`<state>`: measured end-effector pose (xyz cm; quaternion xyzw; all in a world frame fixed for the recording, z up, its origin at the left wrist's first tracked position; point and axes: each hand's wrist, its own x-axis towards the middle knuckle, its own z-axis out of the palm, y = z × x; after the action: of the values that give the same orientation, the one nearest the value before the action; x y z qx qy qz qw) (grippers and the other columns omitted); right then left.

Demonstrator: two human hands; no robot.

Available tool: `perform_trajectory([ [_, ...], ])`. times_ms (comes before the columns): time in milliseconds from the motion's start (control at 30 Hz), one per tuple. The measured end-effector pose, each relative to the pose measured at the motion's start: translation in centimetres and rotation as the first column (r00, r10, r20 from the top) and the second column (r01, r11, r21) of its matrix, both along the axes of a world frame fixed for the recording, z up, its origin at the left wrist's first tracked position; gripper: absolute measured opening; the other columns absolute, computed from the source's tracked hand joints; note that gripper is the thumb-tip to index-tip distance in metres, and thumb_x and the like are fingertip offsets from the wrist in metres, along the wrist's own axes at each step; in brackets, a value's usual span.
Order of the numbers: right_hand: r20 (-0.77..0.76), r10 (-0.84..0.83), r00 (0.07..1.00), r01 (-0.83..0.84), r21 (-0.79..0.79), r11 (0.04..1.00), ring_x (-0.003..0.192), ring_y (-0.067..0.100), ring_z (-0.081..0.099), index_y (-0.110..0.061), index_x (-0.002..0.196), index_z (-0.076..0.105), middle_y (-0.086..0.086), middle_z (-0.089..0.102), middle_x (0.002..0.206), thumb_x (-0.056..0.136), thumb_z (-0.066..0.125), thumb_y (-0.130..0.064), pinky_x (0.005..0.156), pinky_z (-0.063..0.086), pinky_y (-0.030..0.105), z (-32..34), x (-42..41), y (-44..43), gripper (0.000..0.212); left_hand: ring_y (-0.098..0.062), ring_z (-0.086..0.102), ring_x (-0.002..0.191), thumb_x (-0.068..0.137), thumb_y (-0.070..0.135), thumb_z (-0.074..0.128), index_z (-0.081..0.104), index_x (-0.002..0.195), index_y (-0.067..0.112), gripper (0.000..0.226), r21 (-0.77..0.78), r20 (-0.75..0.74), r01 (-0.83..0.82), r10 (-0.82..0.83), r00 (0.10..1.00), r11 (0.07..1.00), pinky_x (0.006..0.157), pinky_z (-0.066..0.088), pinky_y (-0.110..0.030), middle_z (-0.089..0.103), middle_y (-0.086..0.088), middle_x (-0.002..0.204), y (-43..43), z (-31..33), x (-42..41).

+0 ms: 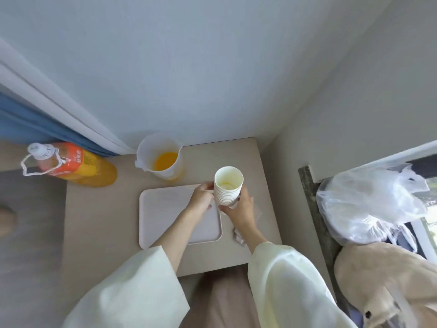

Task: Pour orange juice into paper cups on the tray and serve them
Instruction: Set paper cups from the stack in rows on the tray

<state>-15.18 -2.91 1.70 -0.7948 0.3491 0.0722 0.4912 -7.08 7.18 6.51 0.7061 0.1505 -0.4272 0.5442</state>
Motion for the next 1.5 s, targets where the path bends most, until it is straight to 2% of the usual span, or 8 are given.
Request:
perform_trajectory([
  [367,0.145,0.021,0.989,-0.036,0.1,0.994,0.116,0.022,0.053,-0.015,0.137,0.041,0.001,0.056,0.124,0.054,0.067,-0.057,0.095,0.046,0.041,5.9,-5.6,9.2,0.096,-0.019,0.057,0.112,0.088,-0.004,0.039,0.056,0.119,0.02,0.043,-0.05,0.022,0.068,-0.067,0.997,0.996,0.097,0.048,-0.038,0.061,-0.001,0.122,10.1,4.2,-4.9],
  [567,0.164,0.144,0.976,-0.165,0.121,0.979,0.114,0.012,0.052,-0.025,0.147,0.027,-0.009,0.048,0.136,0.079,0.077,-0.032,0.096,0.042,0.032,4.8,-5.9,8.5,0.085,-0.019,0.064,0.102,0.083,-0.004,0.047,0.056,0.122,0.019,0.046,-0.079,0.015,0.024,-0.023,1.0,0.997,0.085,0.05,-0.03,0.068,-0.002,0.114,10.7,2.2,-5.9],
  [733,0.199,0.139,0.97,-0.171,0.155,0.973,0.112,0.013,0.054,-0.022,0.14,0.033,-0.007,0.053,0.125,0.072,0.084,-0.024,0.091,0.045,0.028,-0.3,-5.8,6.8,0.085,-0.017,0.064,0.079,0.083,-0.007,0.049,0.059,0.119,0.015,0.043,-0.145,0.064,-0.055,0.065,0.996,0.988,0.075,0.052,-0.029,0.068,-0.003,0.1,9.1,-3.3,-7.1],
  [967,0.325,0.127,0.937,-0.162,0.083,0.983,0.104,0.01,0.059,-0.02,0.134,0.039,-0.007,0.057,0.117,0.073,0.082,-0.018,0.082,0.05,0.022,-6.8,-4.5,4.6,0.074,-0.019,0.063,0.093,0.087,0.002,0.052,0.063,0.109,0.024,0.033,-0.238,0.159,-0.038,0.077,0.984,0.971,0.08,0.046,-0.033,0.068,0.003,0.101,7.8,-10.6,-6.3],
  [1133,0.459,0.084,0.884,-0.114,0.038,0.993,0.098,-0.003,0.059,-0.022,0.136,0.035,-0.015,0.059,0.111,0.072,0.084,-0.02,0.073,0.047,0.011,-9.6,-6.1,4.5,0.081,-0.015,0.062,0.088,0.088,0.001,0.051,0.062,0.111,0.024,0.035,-0.331,0.259,-0.041,0.133,0.957,0.943,0.078,0.046,-0.033,0.068,0.005,0.104,7.2,-13.4,-7.8],
  [1267,0.455,0.167,0.875,-0.132,-0.108,0.985,0.093,0.009,0.061,-0.03,0.152,0.005,-0.01,0.06,0.108,0.073,0.082,-0.032,0.073,0.048,0.018,-9.1,-10.0,5.7,0.11,-0.016,0.063,0.089,0.089,0.005,0.053,0.063,0.116,0.023,0.034,-0.334,0.277,-0.037,0.136,0.951,0.942,0.08,0.046,-0.034,0.07,0.004,0.105,8.5,-13.2,-11.5],
  [1367,0.441,0.22,0.87,-0.129,-0.227,0.965,0.09,0.022,0.063,-0.037,0.15,-0.003,-0.003,0.061,0.104,0.073,0.079,-0.036,0.076,0.052,0.034,-7.9,-12.8,7.0,0.112,-0.017,0.06,0.11,0.089,0.014,0.06,0.061,0.124,0.019,0.036,-0.283,0.322,0.025,0.07,0.944,0.959,0.088,0.043,-0.036,0.068,0.003,0.114,9.9,-11.6,-14.2],
  [1500,0.428,0.235,0.873,-0.128,-0.264,0.956,0.09,0.025,0.061,-0.044,0.147,-0.01,-0.003,0.058,0.109,0.071,0.077,-0.031,0.077,0.053,0.041,-6.3,-16.0,8.3,0.116,-0.013,0.043,0.13,0.087,0.032,0.069,0.043,0.139,0.023,0.06,-0.298,0.399,-0.015,0.139,0.906,0.954,0.107,0.032,-0.041,0.049,0.009,0.137,10.7,-8.5,-16.4],
])
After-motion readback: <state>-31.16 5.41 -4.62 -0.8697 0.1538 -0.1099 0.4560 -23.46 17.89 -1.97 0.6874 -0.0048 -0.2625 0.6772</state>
